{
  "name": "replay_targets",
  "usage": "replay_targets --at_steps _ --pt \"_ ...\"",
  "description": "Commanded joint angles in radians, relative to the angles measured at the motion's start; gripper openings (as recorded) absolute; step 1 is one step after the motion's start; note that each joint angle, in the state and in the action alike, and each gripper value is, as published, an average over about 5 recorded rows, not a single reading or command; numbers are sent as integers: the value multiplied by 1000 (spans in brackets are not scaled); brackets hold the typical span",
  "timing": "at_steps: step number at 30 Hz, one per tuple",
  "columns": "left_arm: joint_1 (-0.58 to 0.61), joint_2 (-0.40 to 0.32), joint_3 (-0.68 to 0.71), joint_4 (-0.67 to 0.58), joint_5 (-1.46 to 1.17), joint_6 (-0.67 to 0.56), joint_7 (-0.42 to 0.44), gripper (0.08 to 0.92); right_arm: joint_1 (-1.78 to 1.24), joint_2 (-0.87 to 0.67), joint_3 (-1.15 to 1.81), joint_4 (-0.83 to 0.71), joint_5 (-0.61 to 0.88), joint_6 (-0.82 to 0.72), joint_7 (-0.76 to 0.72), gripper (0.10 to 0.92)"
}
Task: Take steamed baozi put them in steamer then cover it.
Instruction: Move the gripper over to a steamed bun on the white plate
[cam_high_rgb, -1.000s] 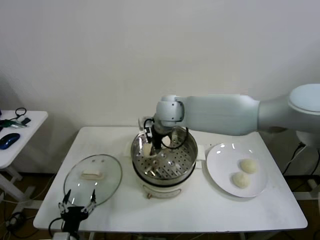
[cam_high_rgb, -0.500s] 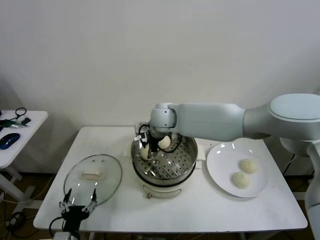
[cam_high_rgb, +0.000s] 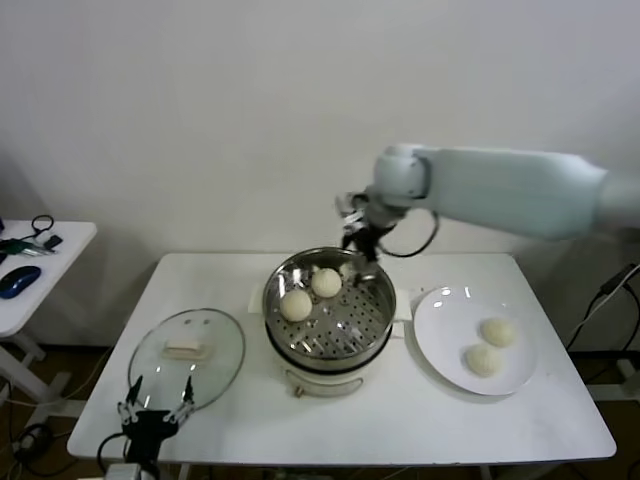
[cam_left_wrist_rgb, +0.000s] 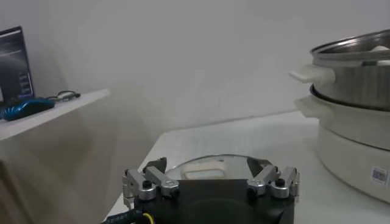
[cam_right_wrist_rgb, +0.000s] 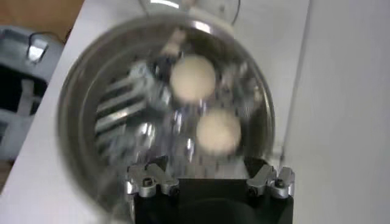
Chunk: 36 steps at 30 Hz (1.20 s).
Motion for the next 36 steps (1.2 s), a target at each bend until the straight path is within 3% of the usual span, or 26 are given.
replay_targets --at_steps 1,6,14,36 --pt "0 0 2 -1 1 0 0 823 164 -439 -236 106 -169 156 -147 823" --pt "1 -1 -2 -1 -1 -1 0 823 -75 -552 -126 115 -333 124 -84 823" --pt "12 -5 -5 -3 -2 -4 -2 823 -426 -561 136 54 -465 81 -30 823" --pt "16 -1 -2 10 11 -18 -8 823 -760 -474 446 -28 -541 -9 80 804"
